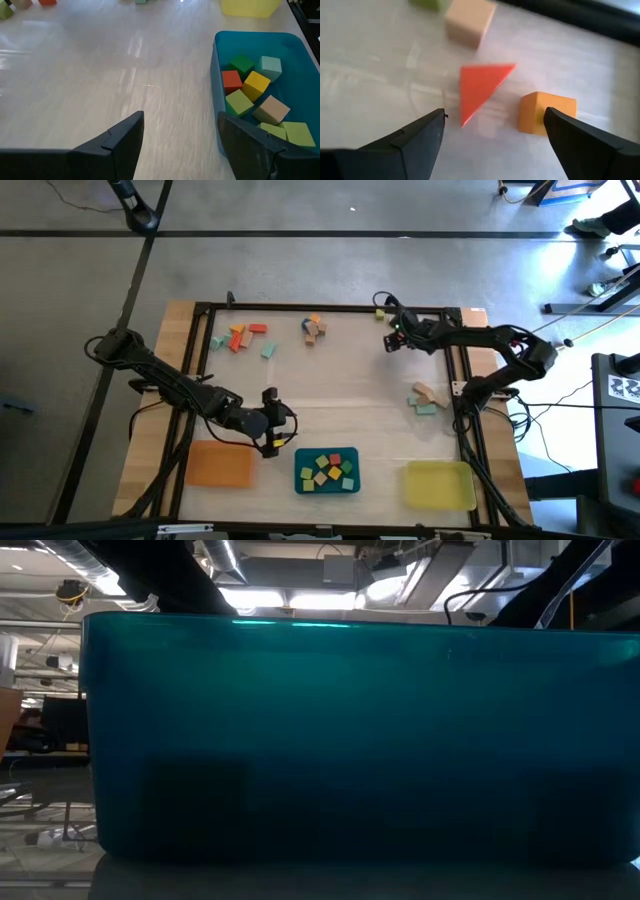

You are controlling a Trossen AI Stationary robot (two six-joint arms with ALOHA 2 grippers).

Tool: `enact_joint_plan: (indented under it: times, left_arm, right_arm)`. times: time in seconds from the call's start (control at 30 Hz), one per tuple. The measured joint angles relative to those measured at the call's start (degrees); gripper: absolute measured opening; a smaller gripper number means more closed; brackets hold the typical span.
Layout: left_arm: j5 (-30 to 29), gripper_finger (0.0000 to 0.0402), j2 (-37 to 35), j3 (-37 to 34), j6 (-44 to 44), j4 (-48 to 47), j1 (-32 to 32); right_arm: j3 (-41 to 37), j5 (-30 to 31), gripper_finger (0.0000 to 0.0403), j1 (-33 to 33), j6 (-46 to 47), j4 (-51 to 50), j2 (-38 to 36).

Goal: Sort blocks by size
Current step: Put the yellow cube block into the blue bin

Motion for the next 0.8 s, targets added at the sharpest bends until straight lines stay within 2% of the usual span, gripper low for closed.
enact_joint_plan:
  times: [0.3,0.57,0.8]
  left_arm:
    - [0.0,0.0237,0.0,0.0,0.0,0.0,0.0]
    - [0.0,0.0237,0.0,0.0,0.0,0.0,0.0]
    - [0.0,0.0237,0.0,0.0,0.1,0.0,0.0]
  right_arm:
    - [0.1,-1.1,0.0340,9.2,2.8,-4.8,-1.2]
    - [0.1,-1.1,0.0340,18.5,6.0,-4.2,-1.5]
    - [2.0,1.6,0.0340,19.7,7.1,-6.6,-2.1]
